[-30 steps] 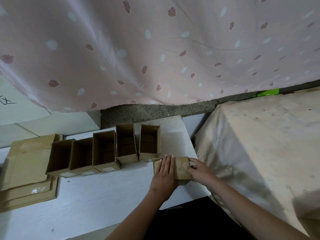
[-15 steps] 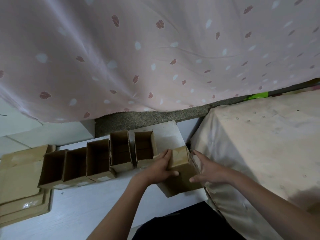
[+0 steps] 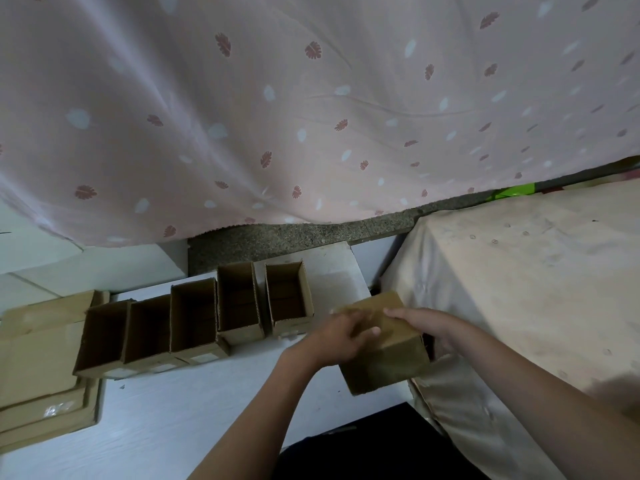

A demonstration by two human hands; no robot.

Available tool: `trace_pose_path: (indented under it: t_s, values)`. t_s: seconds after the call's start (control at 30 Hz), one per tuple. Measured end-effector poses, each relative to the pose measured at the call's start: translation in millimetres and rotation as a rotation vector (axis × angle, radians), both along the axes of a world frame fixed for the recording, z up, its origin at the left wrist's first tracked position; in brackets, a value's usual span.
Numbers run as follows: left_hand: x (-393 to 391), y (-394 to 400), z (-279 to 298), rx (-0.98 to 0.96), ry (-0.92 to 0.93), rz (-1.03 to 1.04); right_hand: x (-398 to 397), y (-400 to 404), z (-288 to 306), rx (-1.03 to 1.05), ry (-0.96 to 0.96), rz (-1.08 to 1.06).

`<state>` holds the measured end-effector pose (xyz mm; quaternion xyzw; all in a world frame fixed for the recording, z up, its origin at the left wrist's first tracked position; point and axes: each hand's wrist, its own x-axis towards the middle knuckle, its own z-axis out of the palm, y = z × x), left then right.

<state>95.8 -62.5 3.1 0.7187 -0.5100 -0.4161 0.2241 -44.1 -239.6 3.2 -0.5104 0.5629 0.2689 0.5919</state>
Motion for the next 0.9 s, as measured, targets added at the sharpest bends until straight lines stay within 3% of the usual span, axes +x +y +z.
trace_pose_path:
  t_s: [0.07,0.2,0.43,0.5,0.6,0.67,0.73,0.8,0.9]
  values:
    - [-10.6,-3.0,-5.6,0.047,-0.109,-0.090,2.5,2.2,-7.1,0.137,0.097,-0.076]
    - [-20.7,2.9,-16.4,0.025,-0.493,-0.155,2.7,7.2,-25.1,0.275,0.155,-0.165]
    - [-19.9,37.6,-40.3,-0.074,-0.669,-0.195,10.4,28.9,-41.9,0.455,0.076,-0.250]
    - [-16.6,43.7,-49.1,-0.063,-0.636,-0.146,14.9,36.4,-38.0,0.291,0.094,-0.164]
    - [-15.1,49.9,-61.6,-0.037,-0.550,-0.069,14.6,50.6,-44.3,-0.632,-0.041,0.162]
    - [-15.7,52.8,-70.5,-0.034,-0.534,-0.038,12.7,66.4,-38.9,-0.954,-0.343,0.252]
    - [-16.4,56.5,-79.0,-0.054,-0.533,-0.017,10.3,83.6,-37.3,-0.951,-0.541,0.454]
    - [-17.4,59.7,-85.5,-0.064,-0.522,0.002,9.4,95.8,-43.0,-0.887,-0.559,0.690]
    - [-18.5,61.2,-87.7,-0.070,-0.514,-0.020,13.0,98.7,-51.3,-0.868,-0.537,0.753]
